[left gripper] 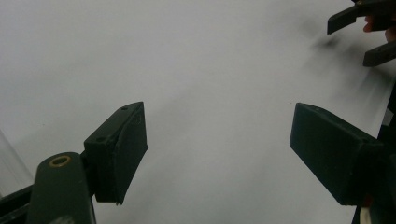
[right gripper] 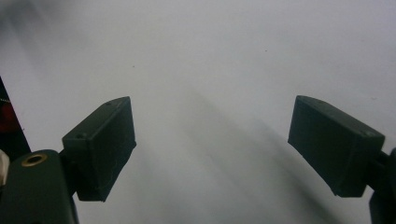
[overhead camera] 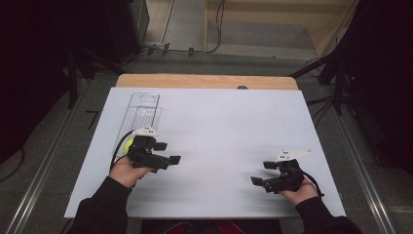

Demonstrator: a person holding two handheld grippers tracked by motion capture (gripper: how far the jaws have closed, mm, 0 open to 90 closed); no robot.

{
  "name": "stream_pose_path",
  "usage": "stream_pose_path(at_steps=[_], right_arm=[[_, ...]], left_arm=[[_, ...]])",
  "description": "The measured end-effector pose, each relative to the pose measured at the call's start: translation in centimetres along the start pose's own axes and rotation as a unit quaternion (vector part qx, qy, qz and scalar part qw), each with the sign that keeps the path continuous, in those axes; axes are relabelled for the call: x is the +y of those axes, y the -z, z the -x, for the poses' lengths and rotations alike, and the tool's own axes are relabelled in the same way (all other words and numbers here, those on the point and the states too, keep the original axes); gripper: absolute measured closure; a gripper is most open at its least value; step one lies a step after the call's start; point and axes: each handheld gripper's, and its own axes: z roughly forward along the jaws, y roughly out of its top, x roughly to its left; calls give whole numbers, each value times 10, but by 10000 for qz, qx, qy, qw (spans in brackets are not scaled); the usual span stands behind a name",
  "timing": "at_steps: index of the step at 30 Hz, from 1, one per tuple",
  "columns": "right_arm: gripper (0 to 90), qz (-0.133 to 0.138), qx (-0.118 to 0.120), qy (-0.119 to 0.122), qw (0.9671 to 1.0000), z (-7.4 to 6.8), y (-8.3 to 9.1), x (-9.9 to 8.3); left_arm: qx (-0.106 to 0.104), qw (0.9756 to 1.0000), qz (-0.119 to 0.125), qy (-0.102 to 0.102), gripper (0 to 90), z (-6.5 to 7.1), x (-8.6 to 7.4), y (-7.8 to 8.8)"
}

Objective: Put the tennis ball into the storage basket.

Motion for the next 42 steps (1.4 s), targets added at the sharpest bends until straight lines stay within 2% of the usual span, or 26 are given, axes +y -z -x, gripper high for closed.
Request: stream_pose_path(at_steps=[7,13,21,26,33,42], right_arm=[[129,2,15,-6,10000,0,0,0],[129,3,14,-13,10000,0,0,0],[129,6,15,-20,10000,0,0,0],[129,3,22,-25,10000,0,-1,0],[129,-14,30,-29,10000,0,-1,0],[129,-11,26,-55,10000,0,-1,0]], left_arm=[[-58,10000,-16,-75,196,5,-9,-2],[-57,9997,-45,-252,196,7,-16,-4],[-39,9987,33,-503,196,9,-28,-5],[-28,9986,55,-521,197,10,-34,-6],[-53,9975,117,-688,197,12,-39,-6],[-74,9974,-40,-721,197,14,-47,-6]])
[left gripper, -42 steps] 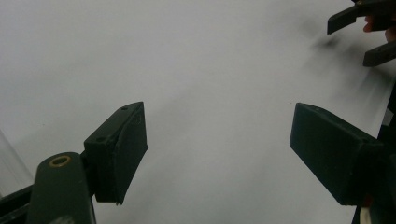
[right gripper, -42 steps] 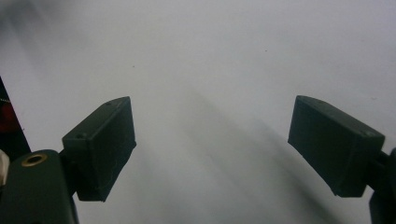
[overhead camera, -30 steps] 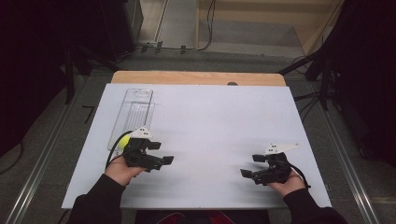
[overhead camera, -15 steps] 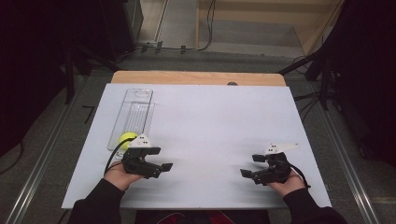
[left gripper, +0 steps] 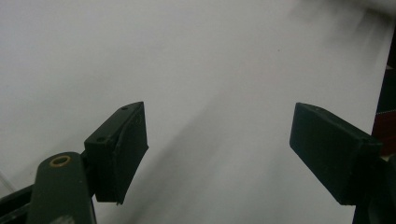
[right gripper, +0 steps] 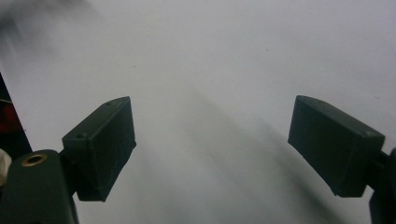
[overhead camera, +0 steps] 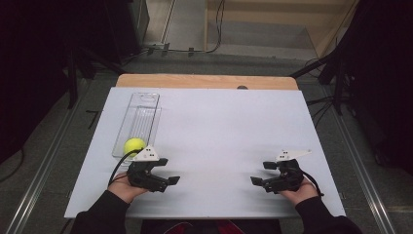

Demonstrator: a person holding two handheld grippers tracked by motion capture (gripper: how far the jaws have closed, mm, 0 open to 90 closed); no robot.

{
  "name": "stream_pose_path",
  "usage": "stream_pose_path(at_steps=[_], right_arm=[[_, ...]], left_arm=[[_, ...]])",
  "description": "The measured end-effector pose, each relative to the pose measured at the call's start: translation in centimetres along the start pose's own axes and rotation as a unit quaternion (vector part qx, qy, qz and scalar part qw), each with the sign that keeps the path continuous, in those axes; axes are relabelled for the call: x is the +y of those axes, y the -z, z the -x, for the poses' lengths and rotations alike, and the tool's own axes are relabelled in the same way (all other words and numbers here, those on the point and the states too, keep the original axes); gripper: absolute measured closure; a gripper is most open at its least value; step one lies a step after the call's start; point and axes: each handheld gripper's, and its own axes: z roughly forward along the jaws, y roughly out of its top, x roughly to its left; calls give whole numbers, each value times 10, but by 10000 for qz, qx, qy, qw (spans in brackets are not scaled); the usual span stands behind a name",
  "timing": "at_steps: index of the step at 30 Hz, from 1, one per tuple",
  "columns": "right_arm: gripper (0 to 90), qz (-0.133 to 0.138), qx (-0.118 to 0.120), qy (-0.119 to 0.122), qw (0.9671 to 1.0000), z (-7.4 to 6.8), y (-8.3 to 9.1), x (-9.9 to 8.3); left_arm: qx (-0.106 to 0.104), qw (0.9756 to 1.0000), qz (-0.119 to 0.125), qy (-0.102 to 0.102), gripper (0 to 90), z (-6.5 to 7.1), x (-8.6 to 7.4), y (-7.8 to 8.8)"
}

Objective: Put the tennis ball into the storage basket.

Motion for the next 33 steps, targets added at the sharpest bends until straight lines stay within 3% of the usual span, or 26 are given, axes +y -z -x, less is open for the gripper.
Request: stream_pose_path(at_steps=[14,33], right_arm=[[129,-25,21,18,10000,0,-1,0],[129,-18,14,21,10000,0,-1,0]], left_arm=[[34,10000,72,-10,208,-2,-12,2],[1,10000,27,-32,215,-2,-14,2]])
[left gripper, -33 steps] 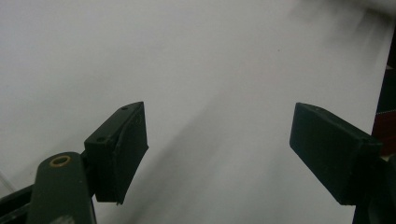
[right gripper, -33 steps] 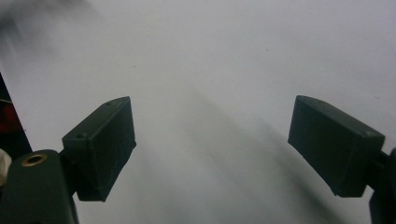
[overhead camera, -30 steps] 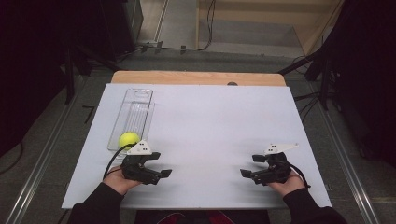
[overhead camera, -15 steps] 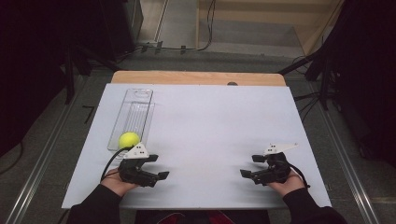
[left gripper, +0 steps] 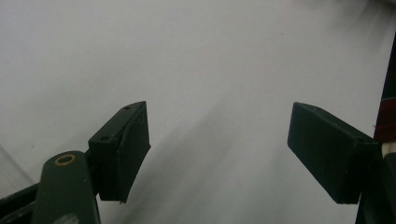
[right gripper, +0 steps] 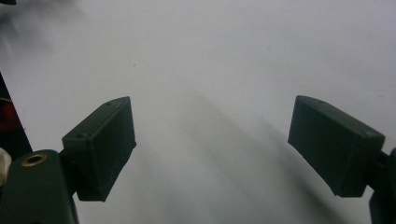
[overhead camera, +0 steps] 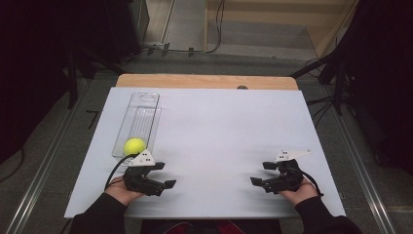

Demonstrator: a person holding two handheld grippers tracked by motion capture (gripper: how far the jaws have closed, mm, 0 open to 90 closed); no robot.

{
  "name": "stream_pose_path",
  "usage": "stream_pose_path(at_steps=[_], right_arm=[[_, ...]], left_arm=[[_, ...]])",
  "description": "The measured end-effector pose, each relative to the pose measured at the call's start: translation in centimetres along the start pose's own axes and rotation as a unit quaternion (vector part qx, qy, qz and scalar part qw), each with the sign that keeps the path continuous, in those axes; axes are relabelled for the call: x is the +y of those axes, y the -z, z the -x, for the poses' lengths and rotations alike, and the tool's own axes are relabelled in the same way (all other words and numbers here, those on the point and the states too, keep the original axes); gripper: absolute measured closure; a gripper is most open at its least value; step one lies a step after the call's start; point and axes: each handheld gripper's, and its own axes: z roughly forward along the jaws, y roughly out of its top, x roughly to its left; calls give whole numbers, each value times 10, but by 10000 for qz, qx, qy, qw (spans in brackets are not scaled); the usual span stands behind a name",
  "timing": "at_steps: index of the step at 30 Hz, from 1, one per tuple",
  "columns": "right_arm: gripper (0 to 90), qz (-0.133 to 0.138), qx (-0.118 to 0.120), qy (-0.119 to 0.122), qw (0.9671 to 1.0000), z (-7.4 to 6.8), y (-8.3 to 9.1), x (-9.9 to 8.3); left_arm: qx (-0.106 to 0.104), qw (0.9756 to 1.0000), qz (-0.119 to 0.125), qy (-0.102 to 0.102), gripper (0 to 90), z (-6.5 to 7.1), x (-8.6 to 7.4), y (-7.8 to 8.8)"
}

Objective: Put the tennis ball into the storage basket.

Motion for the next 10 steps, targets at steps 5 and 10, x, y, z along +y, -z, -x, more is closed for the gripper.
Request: stream_pose_path(at_steps=[5,10], right_arm=[[129,-7,0,0,10000,0,0,0],[189,10,70,-11,10000,0,0,0]], left_arm=[[-28,10000,-11,4,215,0,0,-1],[-36,10000,-7,3,215,0,0,0]])
